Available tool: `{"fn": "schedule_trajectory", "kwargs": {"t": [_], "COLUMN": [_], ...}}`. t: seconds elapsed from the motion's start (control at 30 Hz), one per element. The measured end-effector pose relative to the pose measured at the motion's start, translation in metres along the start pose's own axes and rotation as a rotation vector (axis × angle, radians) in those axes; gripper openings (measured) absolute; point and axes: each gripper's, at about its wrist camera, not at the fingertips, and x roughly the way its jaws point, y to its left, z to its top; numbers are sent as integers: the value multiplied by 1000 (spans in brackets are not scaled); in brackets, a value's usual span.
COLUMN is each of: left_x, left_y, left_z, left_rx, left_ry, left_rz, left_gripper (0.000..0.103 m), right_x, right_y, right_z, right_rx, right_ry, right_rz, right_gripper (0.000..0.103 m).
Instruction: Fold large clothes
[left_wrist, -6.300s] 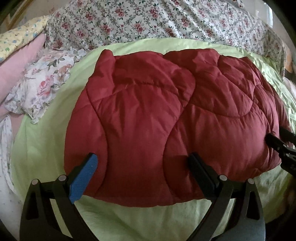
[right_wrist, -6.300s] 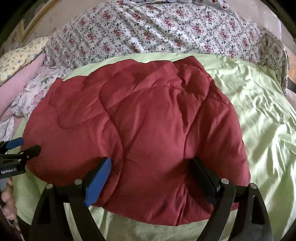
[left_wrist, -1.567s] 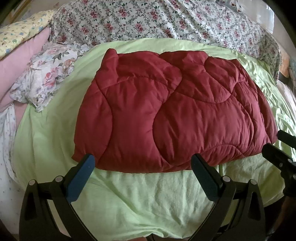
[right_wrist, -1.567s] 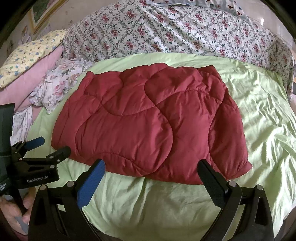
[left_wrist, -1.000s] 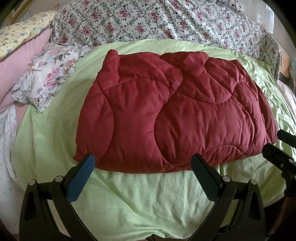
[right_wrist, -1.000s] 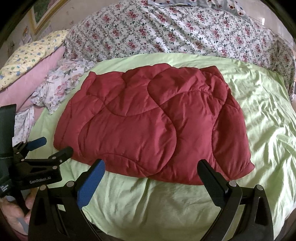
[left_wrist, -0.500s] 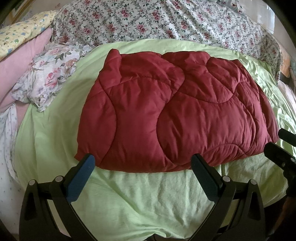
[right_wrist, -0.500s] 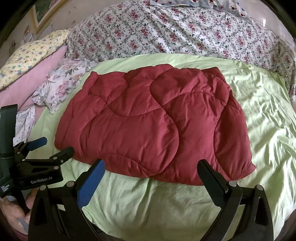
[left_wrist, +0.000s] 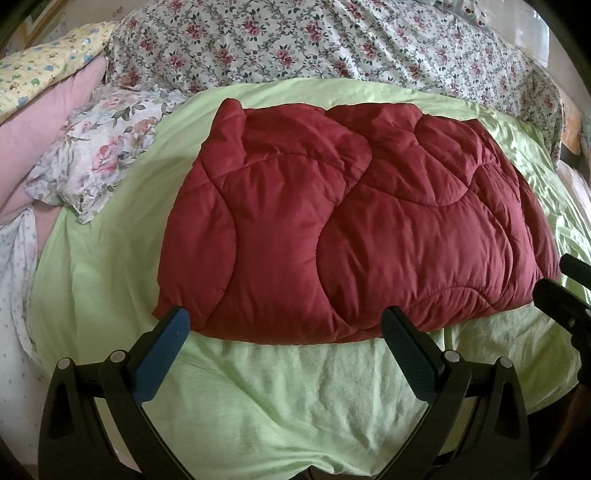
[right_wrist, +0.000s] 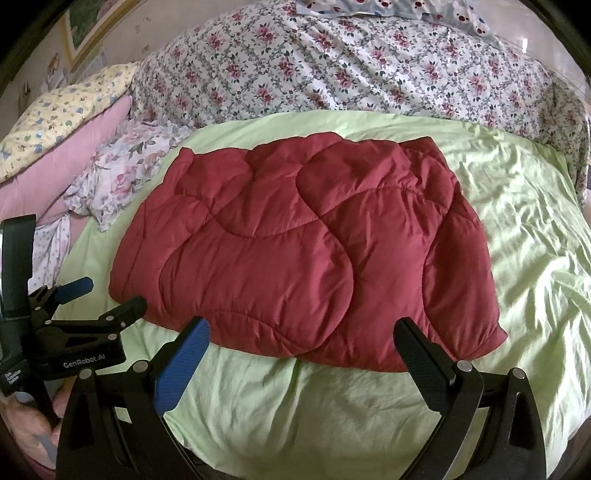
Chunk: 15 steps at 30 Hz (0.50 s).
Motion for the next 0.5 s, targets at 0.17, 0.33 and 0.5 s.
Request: {"fn": "schedule_trajectory", "kwargs": {"t": [0.17,0.33,0.5], "left_x": [0,-3,-3], "left_y": [-1,-2,-3], "left_z": [0,1,2], "left_rx": [3,7,4], "left_ry": [-2,-13,-13], "left_rz": [1,7,5], "left_gripper": [103,103,103], "right_x": [0,1,1], "right_y": [0,-2,0], "right_z": [0,1,2], "right_rx": [-1,-1,-2], "right_ry": [-2,-4,-1], "right_rz": [-1,-3,-2], "right_gripper": [100,100,100]}}
